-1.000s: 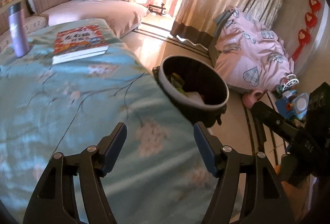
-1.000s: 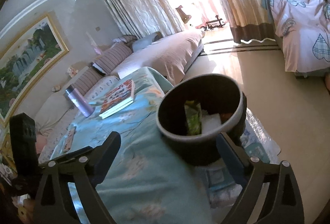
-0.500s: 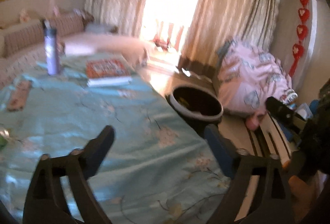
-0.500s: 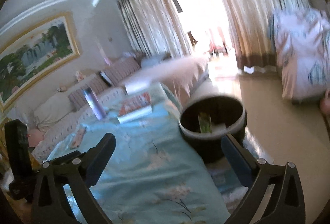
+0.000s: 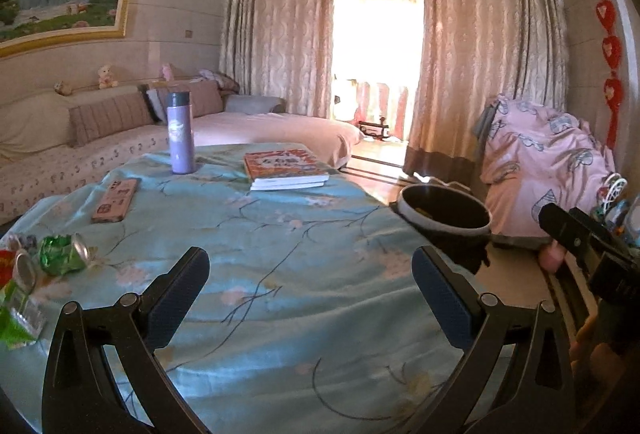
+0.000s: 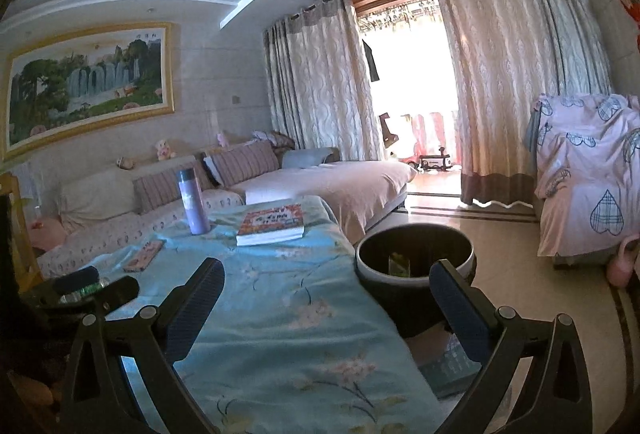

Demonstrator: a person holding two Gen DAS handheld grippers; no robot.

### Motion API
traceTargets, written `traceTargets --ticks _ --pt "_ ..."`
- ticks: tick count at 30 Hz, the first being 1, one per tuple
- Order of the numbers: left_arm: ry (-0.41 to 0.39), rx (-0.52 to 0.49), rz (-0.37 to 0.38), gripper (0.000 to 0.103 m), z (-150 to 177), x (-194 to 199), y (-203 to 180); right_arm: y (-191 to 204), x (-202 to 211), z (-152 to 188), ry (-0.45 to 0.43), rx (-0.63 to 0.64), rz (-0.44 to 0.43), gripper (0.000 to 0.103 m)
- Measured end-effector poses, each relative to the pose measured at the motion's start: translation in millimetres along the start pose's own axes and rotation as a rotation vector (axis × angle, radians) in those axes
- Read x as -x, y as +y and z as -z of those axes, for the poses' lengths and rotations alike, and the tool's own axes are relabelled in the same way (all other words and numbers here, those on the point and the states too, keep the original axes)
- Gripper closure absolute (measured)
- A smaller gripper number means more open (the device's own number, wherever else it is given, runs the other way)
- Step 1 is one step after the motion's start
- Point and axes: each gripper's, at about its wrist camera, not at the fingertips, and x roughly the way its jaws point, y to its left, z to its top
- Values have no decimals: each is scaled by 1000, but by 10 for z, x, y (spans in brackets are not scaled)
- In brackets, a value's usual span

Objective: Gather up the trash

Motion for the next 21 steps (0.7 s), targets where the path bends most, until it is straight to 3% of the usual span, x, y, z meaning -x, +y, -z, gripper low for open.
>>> traceTargets --ticks 8,21 --pt "-6 -23 -52 0 156 65 -1 108 80 150 -32 19 22 0" --pt "-8 -61 -75 0 210 77 -47 97 86 213 -12 8 20 0"
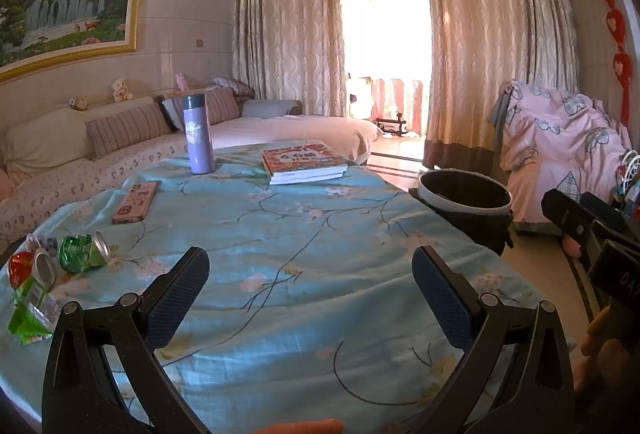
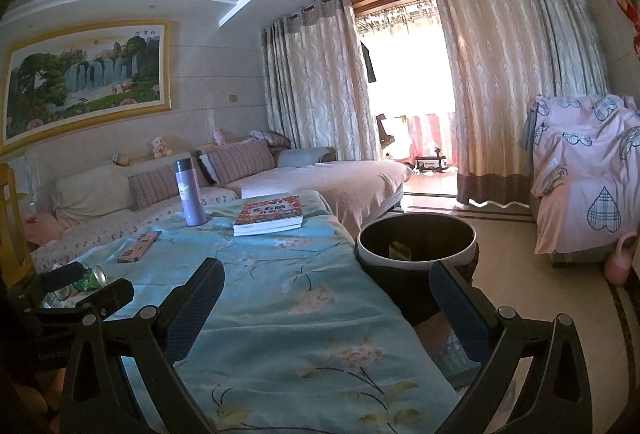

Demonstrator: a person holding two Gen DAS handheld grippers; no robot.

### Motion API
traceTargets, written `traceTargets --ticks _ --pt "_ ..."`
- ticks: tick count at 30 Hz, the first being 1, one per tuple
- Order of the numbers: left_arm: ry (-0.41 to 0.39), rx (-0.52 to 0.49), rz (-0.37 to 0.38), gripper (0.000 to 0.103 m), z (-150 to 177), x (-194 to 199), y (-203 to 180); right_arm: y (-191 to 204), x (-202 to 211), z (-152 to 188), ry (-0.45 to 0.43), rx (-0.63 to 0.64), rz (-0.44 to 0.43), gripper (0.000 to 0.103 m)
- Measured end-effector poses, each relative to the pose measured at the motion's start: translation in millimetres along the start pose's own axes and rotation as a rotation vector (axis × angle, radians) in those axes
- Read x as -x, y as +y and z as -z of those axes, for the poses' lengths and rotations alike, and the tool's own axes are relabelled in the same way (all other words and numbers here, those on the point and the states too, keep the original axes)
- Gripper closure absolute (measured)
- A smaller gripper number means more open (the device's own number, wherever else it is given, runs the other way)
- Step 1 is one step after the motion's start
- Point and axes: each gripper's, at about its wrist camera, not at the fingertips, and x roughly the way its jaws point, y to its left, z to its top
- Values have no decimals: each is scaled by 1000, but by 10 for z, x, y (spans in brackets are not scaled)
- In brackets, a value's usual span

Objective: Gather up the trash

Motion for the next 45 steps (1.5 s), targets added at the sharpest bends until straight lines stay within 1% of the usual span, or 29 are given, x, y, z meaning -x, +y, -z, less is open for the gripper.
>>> traceTargets --ticks 10,18,23,45 --pt "10 6 -8 0 9 -16 10 16 6 25 12 3 -6 0" --pt "-4 5 -15 0 18 -5 -2 28 -11 44 24 11 -7 0" --pt "4 9 -5 0 20 1 3 28 -6 37 28 9 -8 0" --pt "4 4 -4 0 7 4 -2 37 -10 28 25 11 -12 0"
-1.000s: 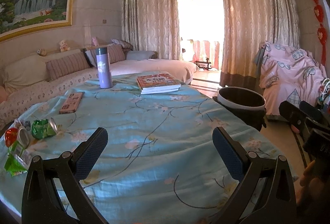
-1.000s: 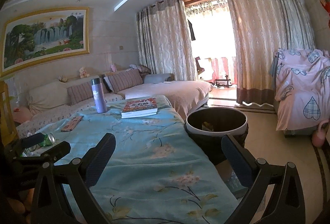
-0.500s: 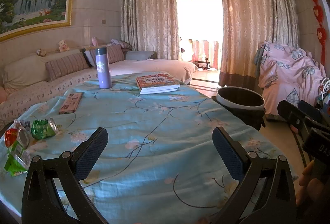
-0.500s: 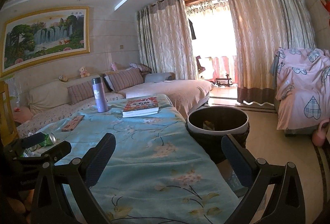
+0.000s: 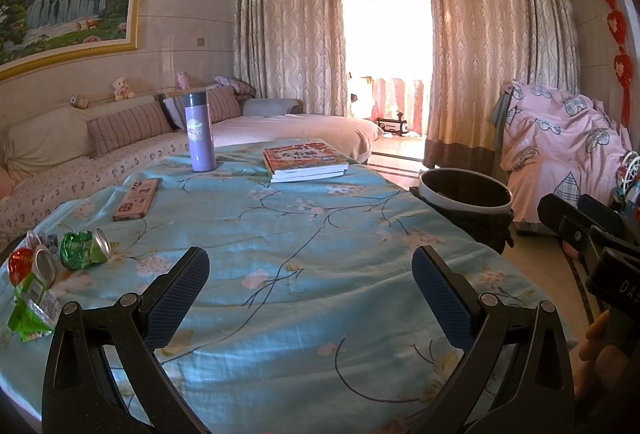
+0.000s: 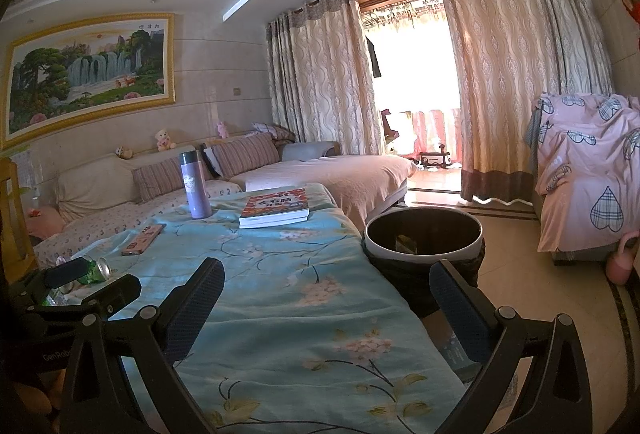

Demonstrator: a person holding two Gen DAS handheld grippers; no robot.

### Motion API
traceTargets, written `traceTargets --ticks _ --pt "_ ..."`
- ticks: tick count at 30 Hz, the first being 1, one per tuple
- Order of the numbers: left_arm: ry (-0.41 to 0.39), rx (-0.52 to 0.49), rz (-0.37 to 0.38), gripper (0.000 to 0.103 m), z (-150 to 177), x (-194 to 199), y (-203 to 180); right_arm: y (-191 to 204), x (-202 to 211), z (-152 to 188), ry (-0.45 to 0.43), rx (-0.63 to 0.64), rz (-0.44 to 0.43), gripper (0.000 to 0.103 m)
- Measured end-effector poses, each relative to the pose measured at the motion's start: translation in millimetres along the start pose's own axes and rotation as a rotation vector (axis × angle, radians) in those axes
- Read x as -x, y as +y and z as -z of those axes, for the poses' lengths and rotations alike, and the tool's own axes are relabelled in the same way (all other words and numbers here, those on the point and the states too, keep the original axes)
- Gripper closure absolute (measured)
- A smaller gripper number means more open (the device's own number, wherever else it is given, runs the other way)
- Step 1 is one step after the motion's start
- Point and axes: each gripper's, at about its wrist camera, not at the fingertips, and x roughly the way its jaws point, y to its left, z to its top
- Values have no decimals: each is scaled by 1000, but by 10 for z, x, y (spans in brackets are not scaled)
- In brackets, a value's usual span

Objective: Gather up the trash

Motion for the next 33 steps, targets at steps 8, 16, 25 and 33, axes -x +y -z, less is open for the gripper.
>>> traceTargets --ticks 8,16,25,33 --pt "1 2 0 0 0 0 2 10 -2 -8 0 0 -2 0" --pt "2 2 0 0 4 7 -2 43 -12 -19 3 -5 -8 0" --pt "10 1 1 0 9 2 1 41 1 -17 -2 -15 -17 0" --pt "26 3 -1 0 9 -47 12 31 -38 -18 11 -24 -23 0"
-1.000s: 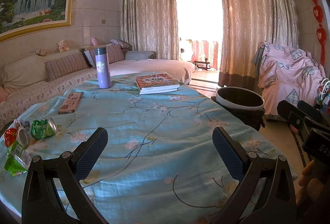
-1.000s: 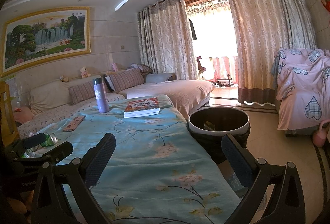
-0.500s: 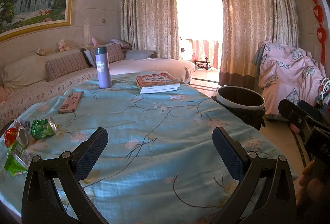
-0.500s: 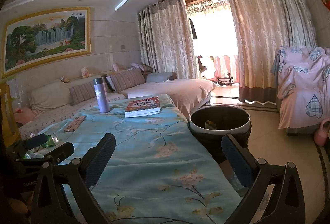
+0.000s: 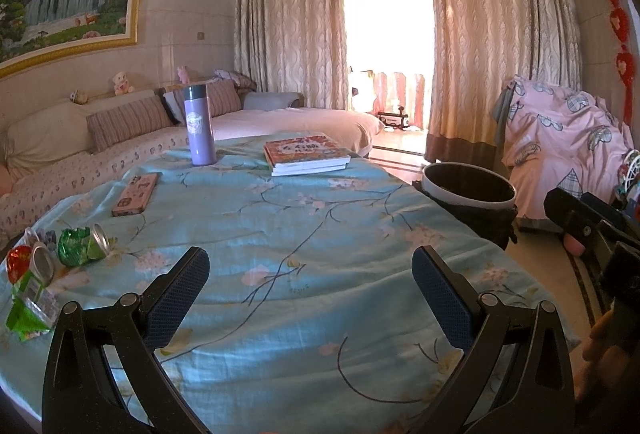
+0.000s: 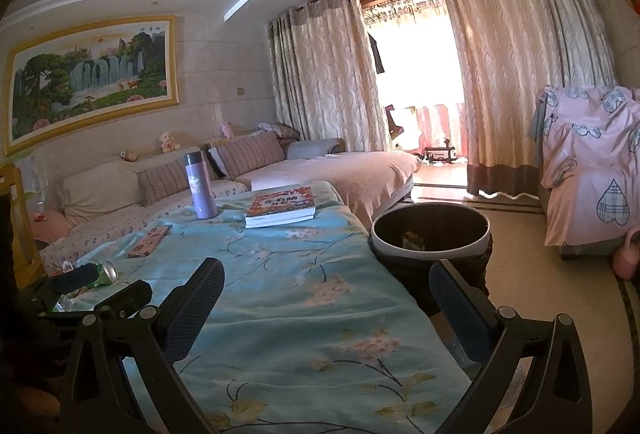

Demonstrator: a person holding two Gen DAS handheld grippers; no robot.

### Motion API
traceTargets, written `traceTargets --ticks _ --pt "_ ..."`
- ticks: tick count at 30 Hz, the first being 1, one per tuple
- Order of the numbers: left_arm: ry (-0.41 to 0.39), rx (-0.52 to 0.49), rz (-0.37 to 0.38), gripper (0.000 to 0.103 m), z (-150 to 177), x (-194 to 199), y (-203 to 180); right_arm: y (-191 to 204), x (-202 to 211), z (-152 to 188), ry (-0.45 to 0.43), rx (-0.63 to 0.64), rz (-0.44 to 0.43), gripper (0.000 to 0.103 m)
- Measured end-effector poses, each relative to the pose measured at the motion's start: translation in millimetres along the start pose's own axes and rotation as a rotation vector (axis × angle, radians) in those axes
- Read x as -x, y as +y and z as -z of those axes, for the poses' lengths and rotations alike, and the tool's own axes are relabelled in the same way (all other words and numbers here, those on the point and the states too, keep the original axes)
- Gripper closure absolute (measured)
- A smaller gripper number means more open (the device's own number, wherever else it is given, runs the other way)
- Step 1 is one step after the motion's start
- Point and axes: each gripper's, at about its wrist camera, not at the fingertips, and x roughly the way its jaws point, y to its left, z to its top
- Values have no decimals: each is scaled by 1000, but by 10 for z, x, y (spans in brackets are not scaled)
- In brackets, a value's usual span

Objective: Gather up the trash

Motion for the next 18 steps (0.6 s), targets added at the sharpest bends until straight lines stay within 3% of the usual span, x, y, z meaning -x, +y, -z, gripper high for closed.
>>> traceTargets --ticks 18 --pt "57 31 4 0 -32 -161 89 -15 -149 -32 64 -17 -7 0"
